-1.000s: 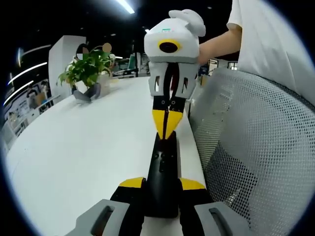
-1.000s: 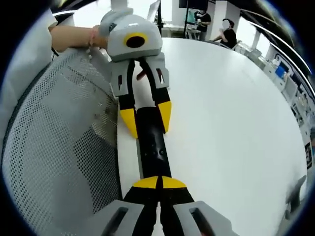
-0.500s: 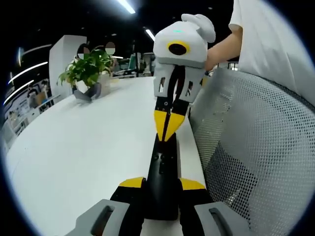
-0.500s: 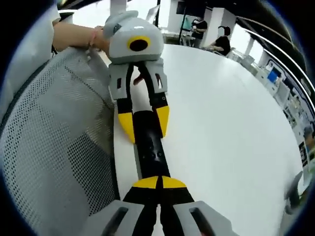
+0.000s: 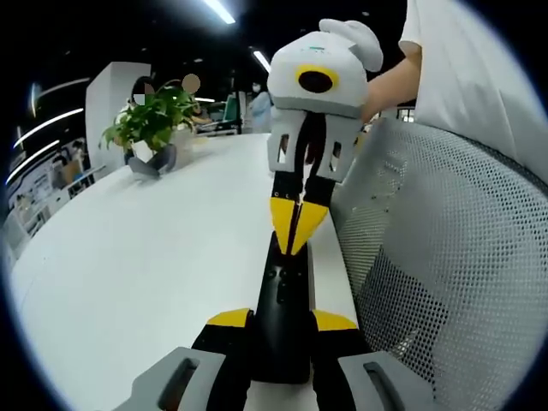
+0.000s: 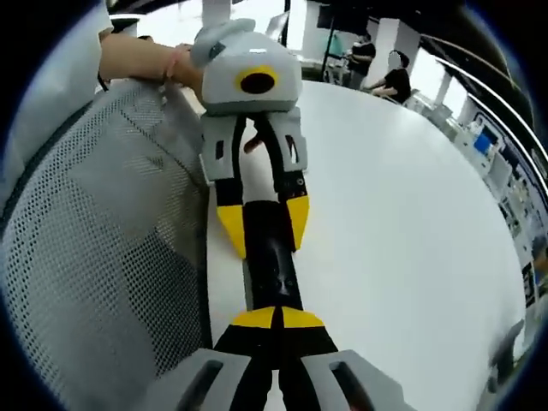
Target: Press the specified remote control buttons in sequence, fully releasing each button before pressing the next.
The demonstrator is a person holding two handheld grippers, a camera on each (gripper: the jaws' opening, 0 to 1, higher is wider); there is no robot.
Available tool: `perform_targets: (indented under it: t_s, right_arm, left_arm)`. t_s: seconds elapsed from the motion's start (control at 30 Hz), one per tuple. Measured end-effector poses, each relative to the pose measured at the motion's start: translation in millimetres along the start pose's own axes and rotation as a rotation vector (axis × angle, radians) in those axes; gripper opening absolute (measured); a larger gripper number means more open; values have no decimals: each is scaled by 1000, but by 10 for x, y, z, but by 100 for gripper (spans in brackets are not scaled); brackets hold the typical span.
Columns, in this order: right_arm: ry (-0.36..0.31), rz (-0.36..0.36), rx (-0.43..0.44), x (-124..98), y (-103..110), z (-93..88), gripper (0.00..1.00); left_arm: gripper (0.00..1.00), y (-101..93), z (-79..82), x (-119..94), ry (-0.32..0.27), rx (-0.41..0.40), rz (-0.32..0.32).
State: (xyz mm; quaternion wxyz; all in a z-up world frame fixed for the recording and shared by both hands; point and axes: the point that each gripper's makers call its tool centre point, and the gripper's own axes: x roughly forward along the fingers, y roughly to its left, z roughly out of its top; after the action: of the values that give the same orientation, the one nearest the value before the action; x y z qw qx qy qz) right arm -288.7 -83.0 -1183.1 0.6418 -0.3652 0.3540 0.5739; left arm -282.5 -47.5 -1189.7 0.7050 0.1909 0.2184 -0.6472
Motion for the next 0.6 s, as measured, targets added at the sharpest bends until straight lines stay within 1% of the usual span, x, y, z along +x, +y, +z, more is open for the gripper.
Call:
perform_targets:
  t_s: [0.1, 0.2, 0.3, 0.37, 0.43, 0.5, 0.57, 0.6]
  right_arm:
    - [19, 2, 10, 5, -8, 6, 0]
    - [39, 6, 43, 7, -14, 1, 0]
    - [51, 6, 43, 12, -11, -4, 0]
    - [64, -12, 61, 16, -6, -3, 0]
    - [69, -34, 17, 16, -2, -10, 0]
    - [54, -48, 5, 11, 4, -20, 0]
    - [21, -50, 24, -3, -8, -15, 0]
    - [-8, -40, 104, -8, -5, -8, 0]
  left_arm:
    - [25, 0, 4, 2, 3, 2, -3]
    - [25, 0, 3, 3, 4, 4, -6]
    - [25, -1, 3, 3, 3, 2, -7]
    - [25, -2, 5, 4, 3, 1, -4]
    - [25, -3, 5, 4, 3, 1, -4]
    - [25, -3, 6, 4, 2, 1, -4]
    - [25, -2, 5, 3, 1, 0, -3]
    - [25, -2, 4, 3, 1, -1, -2]
